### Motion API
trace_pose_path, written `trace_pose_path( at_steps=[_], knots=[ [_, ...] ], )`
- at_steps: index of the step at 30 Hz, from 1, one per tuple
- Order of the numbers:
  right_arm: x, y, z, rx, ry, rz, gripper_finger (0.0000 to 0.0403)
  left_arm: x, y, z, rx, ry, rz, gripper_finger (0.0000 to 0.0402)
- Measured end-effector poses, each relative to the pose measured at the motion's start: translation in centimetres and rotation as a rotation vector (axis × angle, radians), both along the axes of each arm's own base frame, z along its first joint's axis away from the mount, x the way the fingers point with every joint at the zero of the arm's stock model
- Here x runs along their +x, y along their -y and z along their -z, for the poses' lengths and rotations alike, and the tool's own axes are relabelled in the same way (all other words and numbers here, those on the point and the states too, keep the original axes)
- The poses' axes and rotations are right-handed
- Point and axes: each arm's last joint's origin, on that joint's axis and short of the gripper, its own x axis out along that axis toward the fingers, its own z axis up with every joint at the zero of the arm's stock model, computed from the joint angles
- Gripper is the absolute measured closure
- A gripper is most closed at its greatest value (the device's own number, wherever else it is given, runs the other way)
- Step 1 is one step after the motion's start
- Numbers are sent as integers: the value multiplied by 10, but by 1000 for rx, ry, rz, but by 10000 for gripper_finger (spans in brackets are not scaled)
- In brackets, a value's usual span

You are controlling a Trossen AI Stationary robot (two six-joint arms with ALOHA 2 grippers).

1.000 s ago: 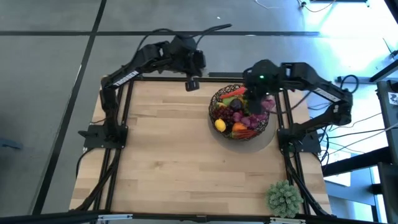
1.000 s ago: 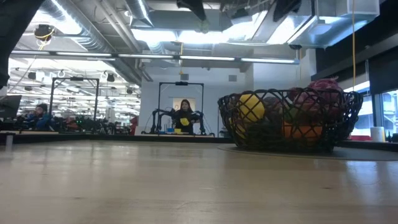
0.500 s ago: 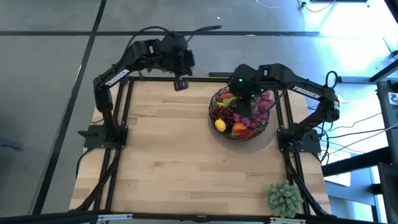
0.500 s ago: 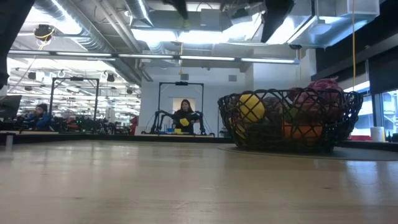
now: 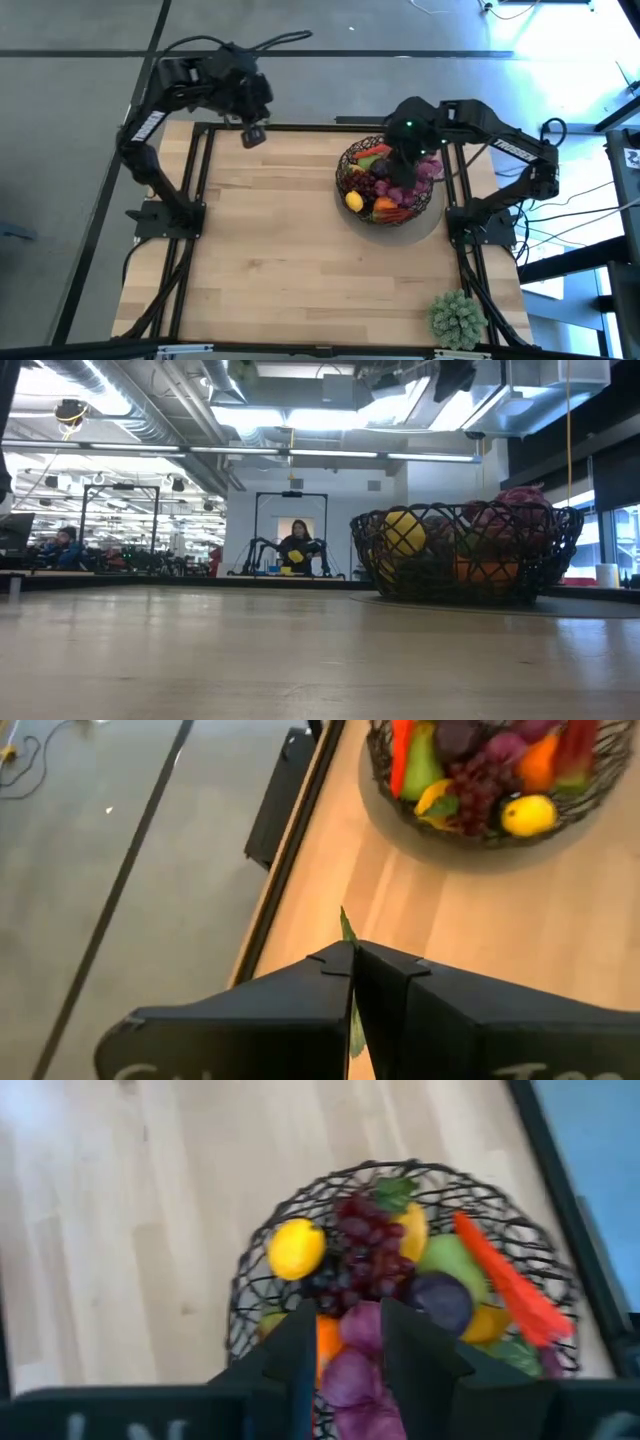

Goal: Build produce basket
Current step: Return to Home Position

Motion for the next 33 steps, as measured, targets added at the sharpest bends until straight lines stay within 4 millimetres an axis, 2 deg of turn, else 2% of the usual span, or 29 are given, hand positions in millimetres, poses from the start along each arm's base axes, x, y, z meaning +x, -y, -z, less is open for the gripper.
trace_pose_path(
  at_steps=[4, 11, 20, 24, 27, 33],
  knots=[
    [-8, -1, -7, -43, 24, 13, 326, -20, 12, -10, -28, 48, 27, 402],
    [-18, -4, -15, -59, 72, 11, 396, -32, 28, -20, -35, 113, 85, 402],
    [-20, -4, -17, -89, 86, -27, 401, -33, 35, -21, -34, 105, 123, 402],
    [-27, -6, -24, -120, 132, -51, 399, -33, 36, -20, -60, 107, 155, 402],
    [-37, -9, -33, -152, 191, -66, 401, -36, 38, -21, -66, 113, 176, 402],
    [-74, -20, -56, -198, 349, -64, 402, -49, 44, -27, -55, 130, 210, 402]
  ],
)
